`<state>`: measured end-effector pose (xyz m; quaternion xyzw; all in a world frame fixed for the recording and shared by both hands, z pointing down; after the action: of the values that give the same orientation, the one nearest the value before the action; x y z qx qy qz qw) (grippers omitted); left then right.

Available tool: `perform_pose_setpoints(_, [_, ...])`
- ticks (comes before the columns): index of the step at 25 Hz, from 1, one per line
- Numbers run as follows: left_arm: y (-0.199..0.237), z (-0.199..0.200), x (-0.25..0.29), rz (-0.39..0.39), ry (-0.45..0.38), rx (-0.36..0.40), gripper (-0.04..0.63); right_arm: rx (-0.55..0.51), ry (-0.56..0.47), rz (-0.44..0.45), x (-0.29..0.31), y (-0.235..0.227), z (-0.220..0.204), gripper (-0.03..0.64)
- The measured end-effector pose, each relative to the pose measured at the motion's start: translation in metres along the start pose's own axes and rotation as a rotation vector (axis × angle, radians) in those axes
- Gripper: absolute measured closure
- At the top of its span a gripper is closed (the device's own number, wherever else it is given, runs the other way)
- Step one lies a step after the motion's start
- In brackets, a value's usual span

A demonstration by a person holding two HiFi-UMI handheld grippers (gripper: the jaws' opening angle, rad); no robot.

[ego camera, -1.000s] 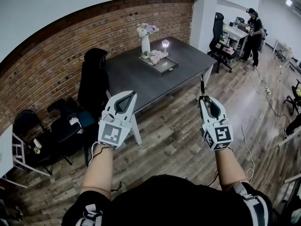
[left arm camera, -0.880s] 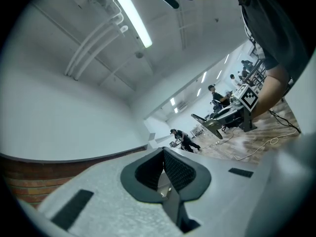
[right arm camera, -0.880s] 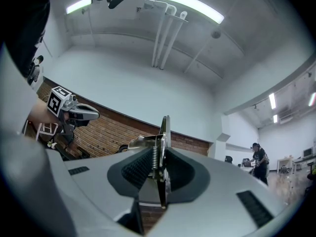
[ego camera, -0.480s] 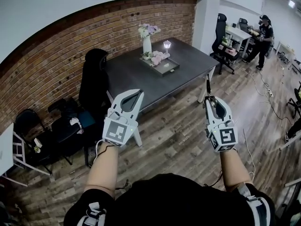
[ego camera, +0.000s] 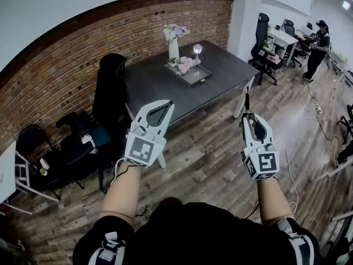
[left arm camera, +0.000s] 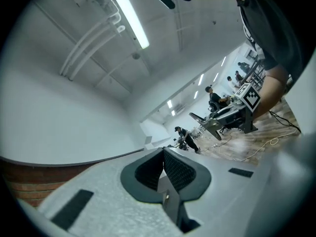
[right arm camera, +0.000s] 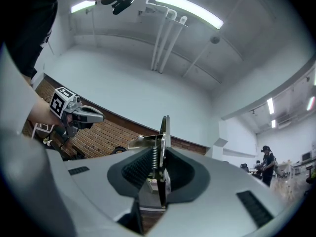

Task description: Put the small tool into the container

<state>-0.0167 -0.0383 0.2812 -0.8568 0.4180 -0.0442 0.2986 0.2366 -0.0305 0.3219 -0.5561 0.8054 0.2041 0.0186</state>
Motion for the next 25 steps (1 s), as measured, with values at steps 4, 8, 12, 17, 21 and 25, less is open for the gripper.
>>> perform_pose_setpoints(4, [-0.004, -0.005, 0.010, -0.029, 0.012, -0.002, 0.588, 0.005, -0.002, 0.008, 0.005, 0.002, -0.002, 0.534])
perform_pose_setpoints(8, [0.004, -0.016, 0.019, -0.033, 0.028, -0.022, 0.588, 0.028, -0.012, 0.016, 0.016, 0.013, -0.007, 0.534])
perform_pose_setpoints(12, [0.012, -0.023, 0.028, -0.027, 0.012, -0.068, 0.588, 0.031, -0.004, 0.036, 0.025, 0.020, -0.017, 0.534])
perform_pose_setpoints(17, [0.021, -0.038, 0.038, -0.025, 0.004, -0.097, 0.588, 0.029, 0.019, 0.033, 0.041, 0.018, -0.031, 0.534])
perform_pose_setpoints(21, [0.026, -0.057, 0.045, -0.051, 0.036, -0.055, 0.588, 0.033, 0.031, 0.043, 0.060, 0.018, -0.043, 0.534])
perform_pose_setpoints(25, [0.042, -0.073, 0.059, -0.042, 0.043, -0.055, 0.588, 0.034, 0.035, 0.066, 0.089, 0.020, -0.049, 0.534])
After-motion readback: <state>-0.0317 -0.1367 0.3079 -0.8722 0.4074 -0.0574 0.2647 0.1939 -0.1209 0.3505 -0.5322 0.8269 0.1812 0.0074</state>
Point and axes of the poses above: the fingertips, and each gripper's own axes: x forward along the fingers, y to its left, z out of its top, the point moved 2 cm from there along -x, backward along the fingers, and after that the axes turned 3 degrees about -x, right-handed, at the moved point
